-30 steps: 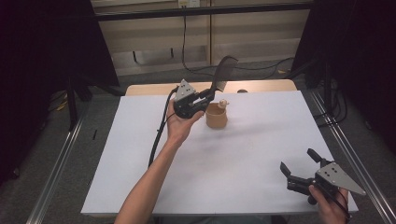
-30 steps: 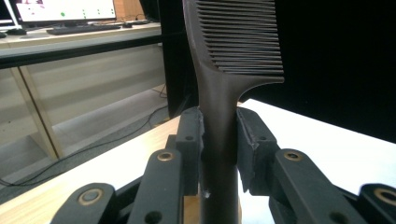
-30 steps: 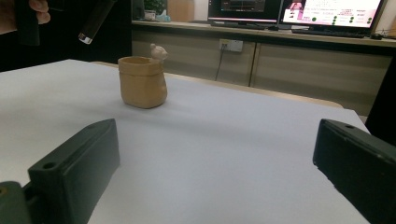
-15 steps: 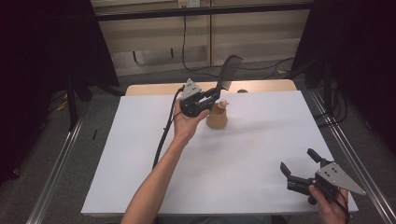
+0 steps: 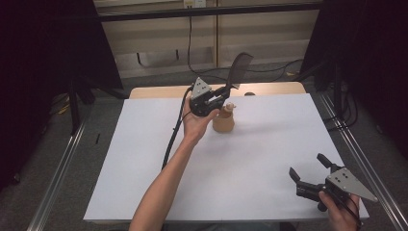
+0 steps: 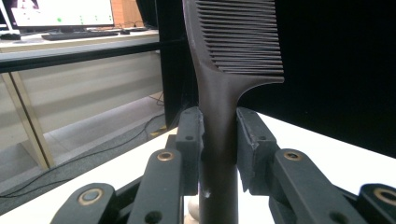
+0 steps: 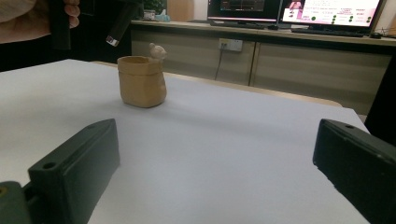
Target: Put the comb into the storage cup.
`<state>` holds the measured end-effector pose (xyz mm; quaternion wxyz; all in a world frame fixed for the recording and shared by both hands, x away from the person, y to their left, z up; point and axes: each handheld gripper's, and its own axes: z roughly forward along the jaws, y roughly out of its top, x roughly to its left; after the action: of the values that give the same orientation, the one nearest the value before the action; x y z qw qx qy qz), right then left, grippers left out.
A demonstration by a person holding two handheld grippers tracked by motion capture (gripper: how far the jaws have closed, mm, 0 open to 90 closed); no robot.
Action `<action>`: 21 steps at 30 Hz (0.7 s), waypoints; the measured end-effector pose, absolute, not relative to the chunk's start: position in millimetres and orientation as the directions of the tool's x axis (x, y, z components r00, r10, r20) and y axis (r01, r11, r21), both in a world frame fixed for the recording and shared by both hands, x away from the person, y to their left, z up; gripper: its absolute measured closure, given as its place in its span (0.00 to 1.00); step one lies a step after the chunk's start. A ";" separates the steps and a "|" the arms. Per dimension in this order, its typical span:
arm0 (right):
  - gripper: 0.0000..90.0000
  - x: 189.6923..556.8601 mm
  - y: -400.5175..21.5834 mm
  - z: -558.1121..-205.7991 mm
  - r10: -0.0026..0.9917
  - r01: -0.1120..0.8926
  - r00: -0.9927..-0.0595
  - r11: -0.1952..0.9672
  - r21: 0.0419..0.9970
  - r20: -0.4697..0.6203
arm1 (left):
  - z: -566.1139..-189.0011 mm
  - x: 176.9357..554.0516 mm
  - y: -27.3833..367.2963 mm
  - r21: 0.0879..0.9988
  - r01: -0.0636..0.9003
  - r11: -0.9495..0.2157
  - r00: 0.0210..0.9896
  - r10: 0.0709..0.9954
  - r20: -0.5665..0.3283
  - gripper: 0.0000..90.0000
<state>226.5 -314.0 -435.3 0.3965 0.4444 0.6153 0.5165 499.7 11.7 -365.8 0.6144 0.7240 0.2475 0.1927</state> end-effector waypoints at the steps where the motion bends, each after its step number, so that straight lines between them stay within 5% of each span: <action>1: 0.00 226.3 -314.1 -435.3 0.956 0.138 -0.291 0.072 0.988 -0.029 | -367.0 501.1 11.6 0.984 0.119 -0.129 0.799 0.601 -0.018 0.81; 21: 0.00 226.0 -314.8 -435.4 0.955 0.137 -0.295 0.069 0.988 -0.026 | -387.8 512.8 -3.3 0.980 0.105 -0.170 0.791 0.611 0.022 0.81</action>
<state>226.0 -314.8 -435.4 0.3945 0.4435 0.6155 0.5184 512.8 -3.3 -387.8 0.5962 0.7349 0.2437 0.2123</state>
